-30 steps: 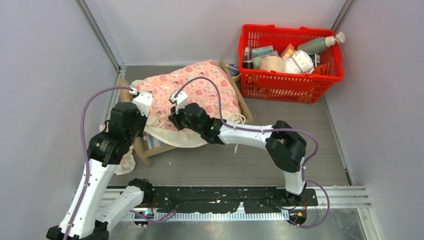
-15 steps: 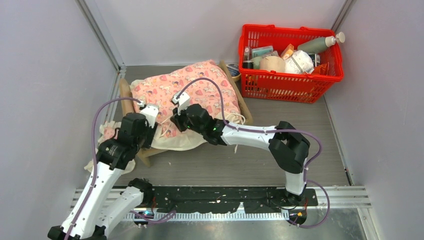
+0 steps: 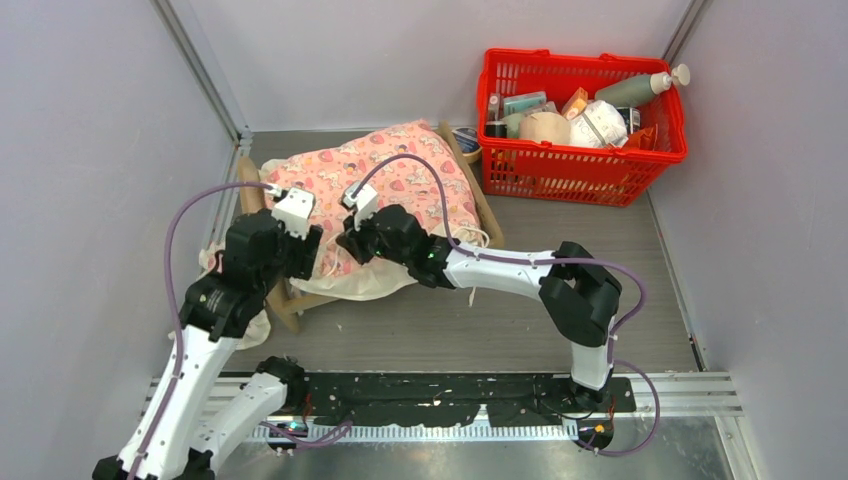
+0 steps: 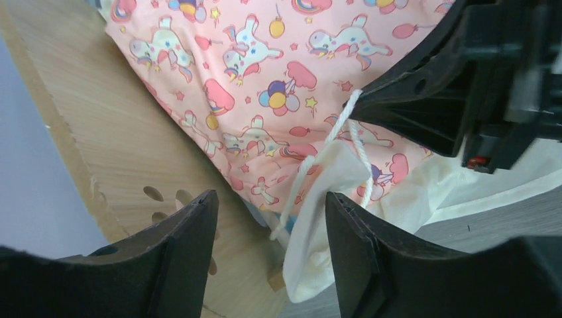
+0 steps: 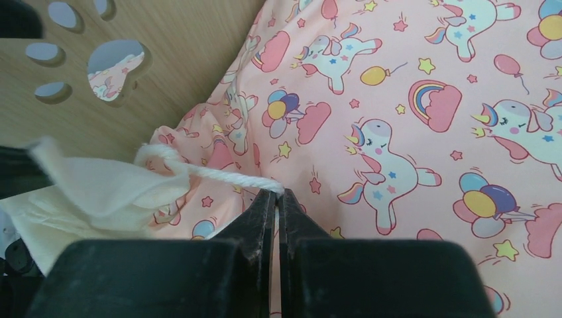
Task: Set up the pet bed
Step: Cross the ropes on the bed frame.
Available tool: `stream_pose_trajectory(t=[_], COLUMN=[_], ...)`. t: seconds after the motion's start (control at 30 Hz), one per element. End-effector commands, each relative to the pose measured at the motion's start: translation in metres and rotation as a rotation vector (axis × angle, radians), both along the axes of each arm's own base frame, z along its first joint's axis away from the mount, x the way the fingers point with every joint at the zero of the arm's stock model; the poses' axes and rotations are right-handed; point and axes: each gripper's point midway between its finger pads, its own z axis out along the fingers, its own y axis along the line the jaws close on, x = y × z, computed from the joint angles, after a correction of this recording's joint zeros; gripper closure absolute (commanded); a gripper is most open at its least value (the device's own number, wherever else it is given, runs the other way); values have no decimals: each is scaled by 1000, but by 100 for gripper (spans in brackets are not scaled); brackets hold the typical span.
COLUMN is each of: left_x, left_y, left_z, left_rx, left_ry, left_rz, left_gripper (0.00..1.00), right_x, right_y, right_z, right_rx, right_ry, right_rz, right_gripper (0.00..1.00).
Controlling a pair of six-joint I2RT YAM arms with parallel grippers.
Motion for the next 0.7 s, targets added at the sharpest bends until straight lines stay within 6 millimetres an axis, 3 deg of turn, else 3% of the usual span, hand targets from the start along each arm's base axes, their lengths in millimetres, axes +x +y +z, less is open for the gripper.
stream_pose_trajectory(t=[0.0, 0.07, 0.17, 0.33, 0.43, 0.5, 0.67], left_x=[17, 17, 11, 15, 11, 15, 29], left_y=[3, 6, -13, -14, -37, -40, -45], left_z=[28, 45, 54, 65, 82, 76, 17], left_rx=[-13, -53, -109, -144, -230, -223, -113], left_ry=[-40, -87, -125, -87, -93, -63, 106], left_rz=[42, 76, -38, -17, -122, -138, -213], left_gripper=[38, 34, 30, 33, 33, 33, 34], right_x=[-7, -4, -4, -8, -5, -2, -2], right_y=[0, -2, -4, -11, -9, -8, -7], right_z=[69, 69, 71, 79, 76, 71, 66], right_rx=[162, 159, 161, 164, 135, 127, 136], right_ry=[-72, -70, -68, -60, -49, -39, -14], right_rz=[47, 41, 52, 82, 90, 89, 113], right_gripper=[95, 95, 95, 95, 95, 95, 93])
